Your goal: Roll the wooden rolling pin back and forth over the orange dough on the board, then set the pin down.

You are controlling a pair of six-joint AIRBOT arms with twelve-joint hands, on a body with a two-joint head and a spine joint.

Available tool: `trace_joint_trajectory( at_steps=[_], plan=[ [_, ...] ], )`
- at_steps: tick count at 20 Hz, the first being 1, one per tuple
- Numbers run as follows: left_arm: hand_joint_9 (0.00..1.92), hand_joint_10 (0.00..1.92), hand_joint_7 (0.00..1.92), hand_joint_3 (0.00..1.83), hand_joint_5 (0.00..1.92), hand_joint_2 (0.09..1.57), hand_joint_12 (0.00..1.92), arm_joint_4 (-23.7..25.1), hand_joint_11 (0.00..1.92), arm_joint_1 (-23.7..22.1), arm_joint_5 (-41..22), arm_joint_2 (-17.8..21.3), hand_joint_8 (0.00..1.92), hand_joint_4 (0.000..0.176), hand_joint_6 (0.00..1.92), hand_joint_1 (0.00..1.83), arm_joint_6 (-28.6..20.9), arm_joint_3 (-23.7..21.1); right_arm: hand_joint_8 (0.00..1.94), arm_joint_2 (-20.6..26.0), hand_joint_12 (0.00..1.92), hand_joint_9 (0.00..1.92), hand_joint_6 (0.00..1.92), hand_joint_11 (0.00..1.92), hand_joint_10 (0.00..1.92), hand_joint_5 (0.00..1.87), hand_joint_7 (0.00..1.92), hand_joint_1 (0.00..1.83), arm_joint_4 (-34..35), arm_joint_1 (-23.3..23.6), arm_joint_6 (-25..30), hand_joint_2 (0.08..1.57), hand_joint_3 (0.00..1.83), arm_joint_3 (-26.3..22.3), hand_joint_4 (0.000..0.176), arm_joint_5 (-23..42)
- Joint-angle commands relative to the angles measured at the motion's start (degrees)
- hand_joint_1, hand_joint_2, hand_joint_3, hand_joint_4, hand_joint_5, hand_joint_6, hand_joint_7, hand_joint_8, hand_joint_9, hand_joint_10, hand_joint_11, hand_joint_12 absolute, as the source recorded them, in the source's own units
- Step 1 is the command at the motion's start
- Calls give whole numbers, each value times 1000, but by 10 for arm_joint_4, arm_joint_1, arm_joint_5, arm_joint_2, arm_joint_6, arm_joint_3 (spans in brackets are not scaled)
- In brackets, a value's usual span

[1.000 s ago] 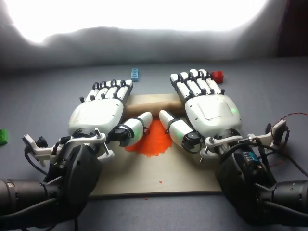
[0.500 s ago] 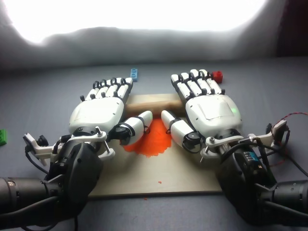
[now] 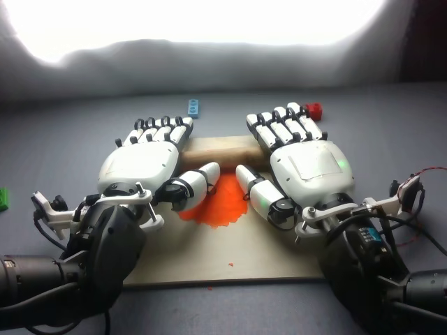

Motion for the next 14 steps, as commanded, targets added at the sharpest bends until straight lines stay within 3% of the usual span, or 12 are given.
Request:
trace_joint_trajectory(
  at_steps=[1,7,11,14],
  plan=[
    [118,13,144,2,131,1446,359,-3,0,-3,-36,6,9,0,14,0,-10,0,17,3,413,173,69,0,49,241,254,0,-28,-3,-3,1442,2,-1,0,52],
    [291,28,322,1,277,1448,666,-8,0,-1,-33,19,18,0,17,0,-8,-20,56,9,1151,361,183,0,173,355,464,0,-28,-7,-4,1455,4,-15,0,66],
    [353,16,386,1,324,1451,753,-8,0,2,-33,26,7,0,10,0,-7,-33,15,12,1262,243,549,0,541,226,514,0,-28,-11,-7,1455,0,-30,0,76],
    [369,16,405,0,338,1451,786,-8,0,5,-34,31,8,0,10,0,-8,-42,14,12,1291,225,598,0,614,196,524,0,-28,-13,-10,1457,1,-37,0,82]
  ],
)
